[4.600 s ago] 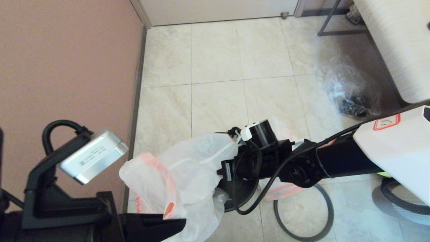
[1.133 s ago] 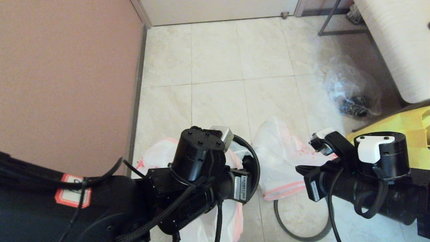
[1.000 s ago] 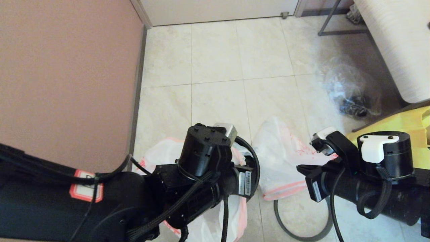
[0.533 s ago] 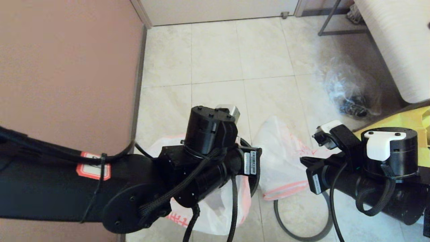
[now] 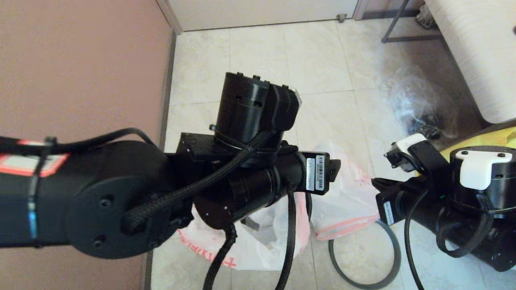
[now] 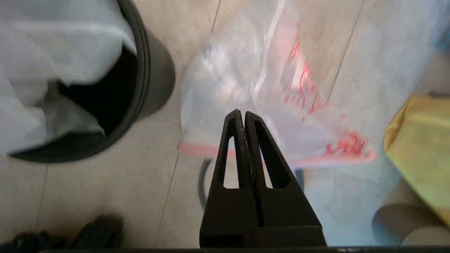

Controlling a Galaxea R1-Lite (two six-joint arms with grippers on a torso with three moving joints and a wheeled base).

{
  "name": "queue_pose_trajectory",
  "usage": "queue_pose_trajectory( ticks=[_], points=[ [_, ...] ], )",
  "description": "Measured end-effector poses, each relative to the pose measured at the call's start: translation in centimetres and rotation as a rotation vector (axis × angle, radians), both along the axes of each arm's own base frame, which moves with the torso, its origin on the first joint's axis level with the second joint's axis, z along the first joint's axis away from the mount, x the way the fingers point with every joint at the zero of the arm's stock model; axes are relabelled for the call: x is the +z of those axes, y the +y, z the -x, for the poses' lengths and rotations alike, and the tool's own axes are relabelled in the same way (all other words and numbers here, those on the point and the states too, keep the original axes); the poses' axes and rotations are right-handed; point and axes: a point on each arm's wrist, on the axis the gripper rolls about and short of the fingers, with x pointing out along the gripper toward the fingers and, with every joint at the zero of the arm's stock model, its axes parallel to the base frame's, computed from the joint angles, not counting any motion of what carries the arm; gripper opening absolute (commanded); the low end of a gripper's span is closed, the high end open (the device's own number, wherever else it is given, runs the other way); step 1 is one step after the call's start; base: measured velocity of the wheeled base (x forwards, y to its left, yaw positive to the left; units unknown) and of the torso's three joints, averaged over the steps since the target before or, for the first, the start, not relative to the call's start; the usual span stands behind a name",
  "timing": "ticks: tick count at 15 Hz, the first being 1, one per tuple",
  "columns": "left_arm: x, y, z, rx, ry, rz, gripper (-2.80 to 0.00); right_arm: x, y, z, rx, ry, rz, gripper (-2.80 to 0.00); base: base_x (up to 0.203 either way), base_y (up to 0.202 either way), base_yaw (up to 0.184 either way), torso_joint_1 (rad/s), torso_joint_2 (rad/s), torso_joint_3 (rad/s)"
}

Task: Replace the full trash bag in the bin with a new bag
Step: Put the new garbage bag on the trash can

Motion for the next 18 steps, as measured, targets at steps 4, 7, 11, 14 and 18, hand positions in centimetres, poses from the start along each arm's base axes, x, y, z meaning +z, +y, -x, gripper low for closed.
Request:
queue_pose_trajectory(
  ticks=[4, 7, 11, 14, 18],
  points=[
    [2.6, 0.9, 3.5, -0.070, 0.019, -0.040, 0.00, 2.0, -0.1, -0.1, -0.008, -0.031, -0.017, -2.80, 0.000, 0.000, 0.000, 0.000, 0.00, 0.000],
    [0.8, 0.2, 2.7, -0.042, 0.090, -0.144, 0.00, 2.3, -0.6, 0.2, -0.017, -0.003, -0.052, -2.80, 0.000, 0.000, 0.000, 0.000, 0.00, 0.000],
    [0.5, 1.4, 3.3, -0.033, 0.223, -0.255, 0.00, 2.6, -1.7, 0.1, 0.013, 0.082, -0.158, -2.80, 0.000, 0.000, 0.000, 0.000, 0.00, 0.000],
    [1.7, 2.6, 4.3, -0.093, 0.346, -0.258, 0.00, 3.0, -2.0, 0.1, 0.017, 0.110, -0.227, -2.80, 0.000, 0.000, 0.000, 0.000, 0.00, 0.000],
    [2.0, 5.8, 4.4, 0.004, 0.347, -0.224, -2.80, 4.9, -1.6, 0.8, 0.047, 0.118, -0.263, -2.80, 0.000, 0.000, 0.000, 0.000, 0.00, 0.000]
  ],
)
